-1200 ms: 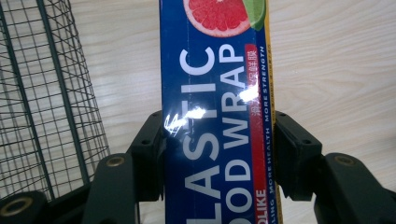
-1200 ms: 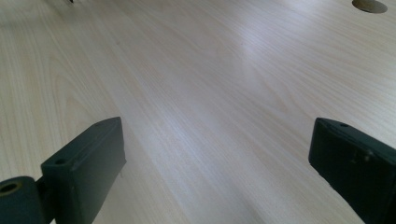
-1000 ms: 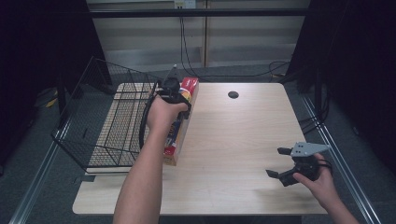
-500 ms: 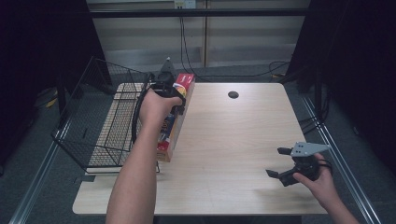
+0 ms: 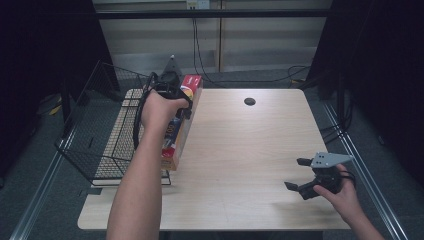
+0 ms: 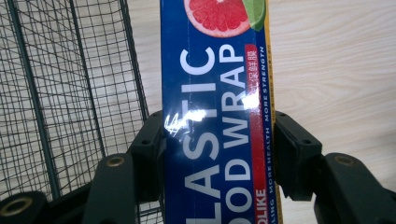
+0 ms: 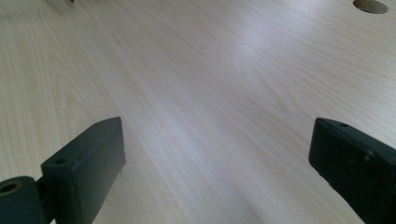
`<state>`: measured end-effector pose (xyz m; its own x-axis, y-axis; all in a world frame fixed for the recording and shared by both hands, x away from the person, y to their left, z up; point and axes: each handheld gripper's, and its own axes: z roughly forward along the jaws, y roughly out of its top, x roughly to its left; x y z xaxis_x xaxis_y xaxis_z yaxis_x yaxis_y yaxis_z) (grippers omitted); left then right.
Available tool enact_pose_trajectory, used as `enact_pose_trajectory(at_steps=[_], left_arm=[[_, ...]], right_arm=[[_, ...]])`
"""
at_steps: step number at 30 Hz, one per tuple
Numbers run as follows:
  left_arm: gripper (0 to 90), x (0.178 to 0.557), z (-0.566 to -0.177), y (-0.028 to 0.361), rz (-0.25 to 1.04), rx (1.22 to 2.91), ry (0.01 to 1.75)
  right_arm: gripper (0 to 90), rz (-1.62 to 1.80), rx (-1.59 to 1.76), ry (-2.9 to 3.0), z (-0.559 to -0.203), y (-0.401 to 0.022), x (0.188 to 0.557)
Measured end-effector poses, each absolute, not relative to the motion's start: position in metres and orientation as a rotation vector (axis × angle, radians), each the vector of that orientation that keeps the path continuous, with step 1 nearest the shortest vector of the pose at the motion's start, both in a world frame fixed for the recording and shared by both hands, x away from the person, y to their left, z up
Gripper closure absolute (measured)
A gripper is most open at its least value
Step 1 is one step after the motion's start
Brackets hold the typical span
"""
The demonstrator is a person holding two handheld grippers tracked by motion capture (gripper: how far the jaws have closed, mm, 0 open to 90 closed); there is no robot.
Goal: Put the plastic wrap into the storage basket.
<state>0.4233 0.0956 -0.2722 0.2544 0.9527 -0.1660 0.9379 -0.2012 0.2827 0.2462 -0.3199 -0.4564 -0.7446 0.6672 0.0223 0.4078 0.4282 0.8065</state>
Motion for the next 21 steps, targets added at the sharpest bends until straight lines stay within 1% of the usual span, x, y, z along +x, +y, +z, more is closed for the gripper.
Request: enact_pose_trajectory(at_steps=[4, 21], left_arm=[[44.7, 0.423, -0.266, 0.1, 0.084, 2.21, 1.75], [44.8, 0.423, -0.251, 0.118, 0.088, 2.203, 1.783]], right_arm=[[3.6, 1.223, 0.929, 2.384, -0.456, -0.32, 0.246], [3.7, 1.218, 0.925, 2.384, -0.457, -0.319, 0.246]])
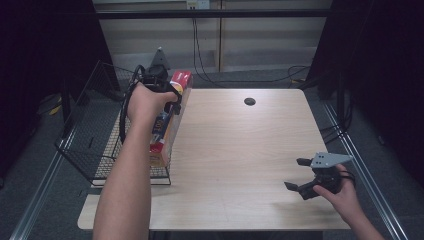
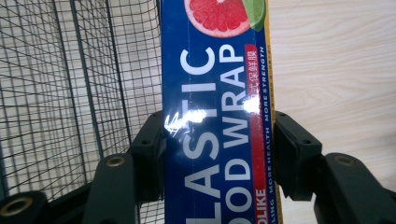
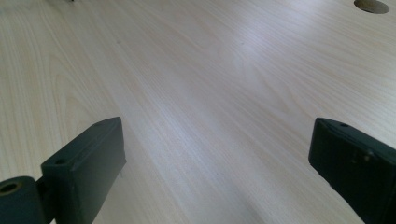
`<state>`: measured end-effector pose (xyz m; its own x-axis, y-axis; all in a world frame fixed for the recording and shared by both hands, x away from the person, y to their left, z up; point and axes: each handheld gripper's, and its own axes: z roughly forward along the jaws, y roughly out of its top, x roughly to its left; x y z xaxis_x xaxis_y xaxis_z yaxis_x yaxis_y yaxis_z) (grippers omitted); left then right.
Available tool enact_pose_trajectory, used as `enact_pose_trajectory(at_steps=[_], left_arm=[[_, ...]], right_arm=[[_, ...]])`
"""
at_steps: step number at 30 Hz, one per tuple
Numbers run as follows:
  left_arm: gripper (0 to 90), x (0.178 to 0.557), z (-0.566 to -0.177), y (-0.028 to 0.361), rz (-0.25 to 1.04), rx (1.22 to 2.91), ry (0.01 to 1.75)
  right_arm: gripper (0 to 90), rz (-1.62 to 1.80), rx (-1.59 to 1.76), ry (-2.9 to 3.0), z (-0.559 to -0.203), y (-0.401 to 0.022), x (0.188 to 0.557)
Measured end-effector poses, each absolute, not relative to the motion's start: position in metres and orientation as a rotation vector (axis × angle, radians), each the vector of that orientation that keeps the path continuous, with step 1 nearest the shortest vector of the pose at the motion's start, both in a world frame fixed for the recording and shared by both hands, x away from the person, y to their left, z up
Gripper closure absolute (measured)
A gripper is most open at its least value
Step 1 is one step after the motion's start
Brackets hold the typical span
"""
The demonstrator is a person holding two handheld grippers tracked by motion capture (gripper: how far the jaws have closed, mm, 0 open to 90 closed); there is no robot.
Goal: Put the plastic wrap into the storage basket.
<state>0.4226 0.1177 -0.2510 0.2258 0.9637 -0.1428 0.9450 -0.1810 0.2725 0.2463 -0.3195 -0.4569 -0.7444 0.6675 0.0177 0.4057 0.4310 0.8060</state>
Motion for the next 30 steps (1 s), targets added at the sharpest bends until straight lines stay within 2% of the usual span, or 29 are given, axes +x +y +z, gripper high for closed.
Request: enact_pose_trajectory(at_steps=[30], left_arm=[[44.8, 0.419, -0.228, 0.153, 0.136, 2.163, 1.84]], right_arm=[[3.7, 1.221, 0.928, 2.379, -0.457, -0.321, 0.247]])
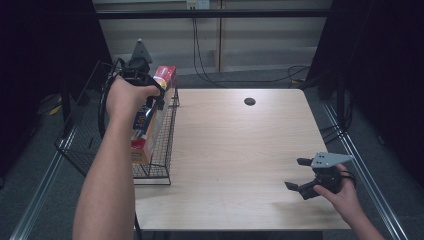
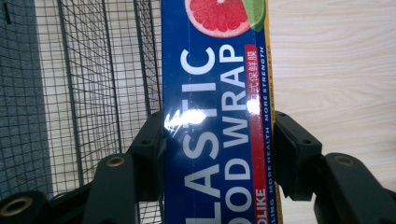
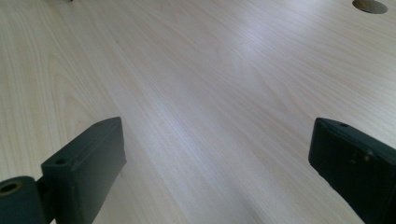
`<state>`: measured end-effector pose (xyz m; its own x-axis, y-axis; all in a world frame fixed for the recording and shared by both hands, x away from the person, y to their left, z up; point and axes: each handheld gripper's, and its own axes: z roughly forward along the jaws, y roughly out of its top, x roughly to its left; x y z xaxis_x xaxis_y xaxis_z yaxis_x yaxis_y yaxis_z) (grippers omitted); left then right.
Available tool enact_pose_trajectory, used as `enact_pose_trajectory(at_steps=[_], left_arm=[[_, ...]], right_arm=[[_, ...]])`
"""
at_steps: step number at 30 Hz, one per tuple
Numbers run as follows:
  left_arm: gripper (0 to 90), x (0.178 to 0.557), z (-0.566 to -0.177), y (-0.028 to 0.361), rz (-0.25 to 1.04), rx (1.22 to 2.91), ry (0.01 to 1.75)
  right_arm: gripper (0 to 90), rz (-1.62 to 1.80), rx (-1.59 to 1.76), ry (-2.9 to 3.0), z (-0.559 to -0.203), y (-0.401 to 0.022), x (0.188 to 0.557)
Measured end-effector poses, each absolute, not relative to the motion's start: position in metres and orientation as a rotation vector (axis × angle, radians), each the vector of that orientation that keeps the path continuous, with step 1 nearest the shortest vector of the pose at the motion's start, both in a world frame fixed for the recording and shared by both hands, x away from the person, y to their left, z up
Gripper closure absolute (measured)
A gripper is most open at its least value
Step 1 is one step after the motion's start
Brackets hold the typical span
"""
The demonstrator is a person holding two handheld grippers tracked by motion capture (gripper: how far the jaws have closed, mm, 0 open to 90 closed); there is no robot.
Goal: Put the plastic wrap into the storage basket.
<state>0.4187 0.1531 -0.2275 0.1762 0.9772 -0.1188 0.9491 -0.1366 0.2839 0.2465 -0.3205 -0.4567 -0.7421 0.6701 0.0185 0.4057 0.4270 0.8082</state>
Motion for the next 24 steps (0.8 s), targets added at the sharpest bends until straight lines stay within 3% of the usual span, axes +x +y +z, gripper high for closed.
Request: enact_pose_trajectory(at_steps=[24], left_arm=[[44.7, 0.415, -0.209, 0.183, 0.166, 2.118, 1.877]], right_arm=[[3.7, 1.216, 0.921, 2.384, -0.457, -0.32, 0.246]])
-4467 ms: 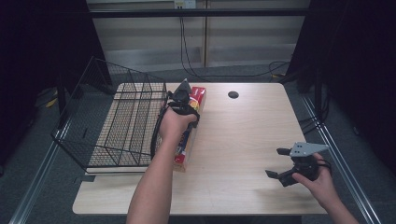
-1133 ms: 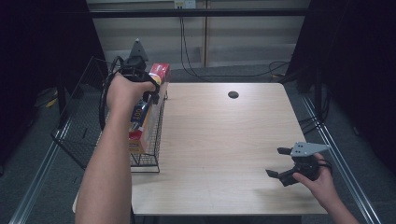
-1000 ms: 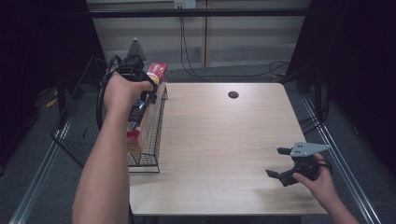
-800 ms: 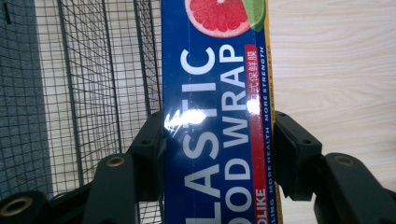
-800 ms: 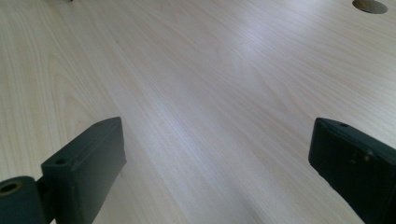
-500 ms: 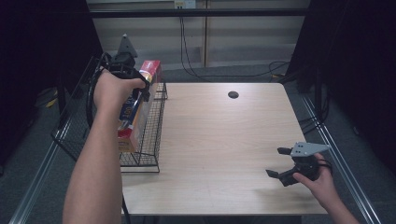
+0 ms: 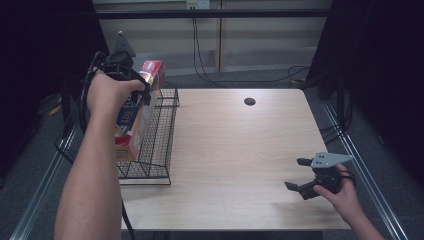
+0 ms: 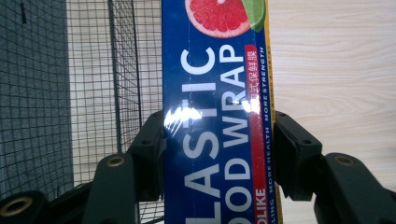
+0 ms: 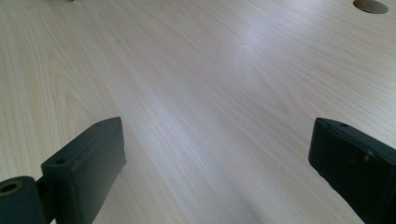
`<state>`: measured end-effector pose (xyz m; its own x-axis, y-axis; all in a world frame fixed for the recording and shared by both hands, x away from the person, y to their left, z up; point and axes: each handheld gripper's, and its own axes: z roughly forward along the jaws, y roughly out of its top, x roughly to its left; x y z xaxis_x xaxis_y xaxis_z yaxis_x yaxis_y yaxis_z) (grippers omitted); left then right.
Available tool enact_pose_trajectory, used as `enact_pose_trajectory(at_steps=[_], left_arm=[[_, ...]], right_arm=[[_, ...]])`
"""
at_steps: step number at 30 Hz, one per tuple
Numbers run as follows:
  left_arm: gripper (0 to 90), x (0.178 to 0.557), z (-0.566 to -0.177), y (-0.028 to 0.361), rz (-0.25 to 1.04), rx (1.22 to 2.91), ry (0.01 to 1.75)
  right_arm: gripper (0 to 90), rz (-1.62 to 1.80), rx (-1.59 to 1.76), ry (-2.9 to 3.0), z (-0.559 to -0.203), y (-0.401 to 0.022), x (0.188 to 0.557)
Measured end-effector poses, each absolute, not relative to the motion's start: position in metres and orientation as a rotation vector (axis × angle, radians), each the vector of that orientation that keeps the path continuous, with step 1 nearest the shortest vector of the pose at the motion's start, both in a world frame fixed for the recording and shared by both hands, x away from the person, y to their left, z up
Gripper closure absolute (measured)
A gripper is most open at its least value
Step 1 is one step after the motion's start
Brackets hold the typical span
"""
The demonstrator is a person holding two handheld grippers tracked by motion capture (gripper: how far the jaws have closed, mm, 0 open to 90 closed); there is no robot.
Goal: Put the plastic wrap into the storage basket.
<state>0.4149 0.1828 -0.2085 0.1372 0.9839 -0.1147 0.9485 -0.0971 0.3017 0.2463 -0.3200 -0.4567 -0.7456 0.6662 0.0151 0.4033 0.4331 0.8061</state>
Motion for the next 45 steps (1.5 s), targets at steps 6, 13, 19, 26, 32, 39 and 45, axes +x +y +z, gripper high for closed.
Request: enact_pose_trajectory(at_steps=[6, 13, 19, 26, 32, 39, 45], left_arm=[[44.7, 0.415, -0.207, 0.193, 0.182, 2.113, 1.889], [44.7, 0.414, -0.21, 0.206, 0.191, 2.081, 1.933], [44.7, 0.413, -0.212, 0.214, 0.199, 2.068, 1.964], [44.7, 0.412, -0.212, 0.22, 0.207, 2.059, 1.978], [44.7, 0.411, -0.212, 0.225, 0.21, 2.055, 1.98], [44.7, 0.409, -0.212, 0.234, 0.219, 2.036, 2.002], [44.6, 0.407, -0.213, 0.24, 0.225, 2.024, 2.019]], right_arm=[[3.7, 1.216, 0.924, 2.385, -0.457, -0.32, 0.246], [3.7, 1.221, 0.924, 2.382, -0.457, -0.319, 0.246], [3.7, 1.222, 0.922, 2.384, -0.457, -0.319, 0.246], [3.7, 1.215, 0.92, 2.385, -0.457, -0.318, 0.246], [3.7, 1.215, 0.924, 2.38, -0.457, -0.319, 0.247], [3.7, 1.214, 0.921, 2.385, -0.457, -0.319, 0.247], [3.7, 1.211, 0.919, 2.392, -0.457, -0.318, 0.246]])
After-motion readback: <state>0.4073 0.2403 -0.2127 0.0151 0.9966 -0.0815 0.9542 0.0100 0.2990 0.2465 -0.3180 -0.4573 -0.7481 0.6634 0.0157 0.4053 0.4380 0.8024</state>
